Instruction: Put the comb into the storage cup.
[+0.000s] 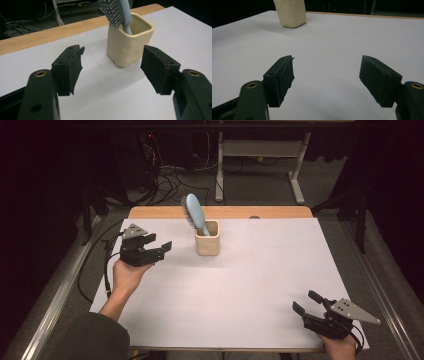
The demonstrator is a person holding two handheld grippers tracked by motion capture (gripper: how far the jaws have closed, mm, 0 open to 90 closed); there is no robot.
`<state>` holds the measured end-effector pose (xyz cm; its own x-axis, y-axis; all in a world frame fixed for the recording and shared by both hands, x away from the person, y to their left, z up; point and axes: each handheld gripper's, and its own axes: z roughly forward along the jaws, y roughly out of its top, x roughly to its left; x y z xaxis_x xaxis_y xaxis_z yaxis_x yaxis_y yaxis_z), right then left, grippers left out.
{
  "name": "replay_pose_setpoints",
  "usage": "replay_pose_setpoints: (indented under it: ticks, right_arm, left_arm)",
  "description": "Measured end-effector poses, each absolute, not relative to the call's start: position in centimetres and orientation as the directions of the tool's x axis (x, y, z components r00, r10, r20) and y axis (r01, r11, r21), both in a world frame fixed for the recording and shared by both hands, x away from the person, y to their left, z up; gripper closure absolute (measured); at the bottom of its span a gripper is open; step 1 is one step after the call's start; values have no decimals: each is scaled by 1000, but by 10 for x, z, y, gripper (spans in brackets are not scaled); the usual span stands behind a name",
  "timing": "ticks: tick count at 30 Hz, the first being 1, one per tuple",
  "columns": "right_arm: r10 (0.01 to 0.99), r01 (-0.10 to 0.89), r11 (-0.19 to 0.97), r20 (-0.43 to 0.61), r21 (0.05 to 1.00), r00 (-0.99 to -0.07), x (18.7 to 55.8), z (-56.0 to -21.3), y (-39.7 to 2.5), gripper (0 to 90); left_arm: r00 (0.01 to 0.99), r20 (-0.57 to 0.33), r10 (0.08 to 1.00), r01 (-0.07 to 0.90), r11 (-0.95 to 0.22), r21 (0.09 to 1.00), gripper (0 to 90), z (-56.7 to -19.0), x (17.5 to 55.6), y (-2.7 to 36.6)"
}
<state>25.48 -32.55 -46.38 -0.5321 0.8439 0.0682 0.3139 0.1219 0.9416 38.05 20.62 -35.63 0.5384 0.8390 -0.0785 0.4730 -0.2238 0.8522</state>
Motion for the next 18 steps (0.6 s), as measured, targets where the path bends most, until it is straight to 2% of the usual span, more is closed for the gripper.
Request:
replay_pose_setpoints:
  ticks: [18]
  right_arm:
    - [845,314,122,67,942,-531,255,-464,-325,280]
  left_arm:
    - [546,-78,834,461,-221,860,333,-359,366,211]
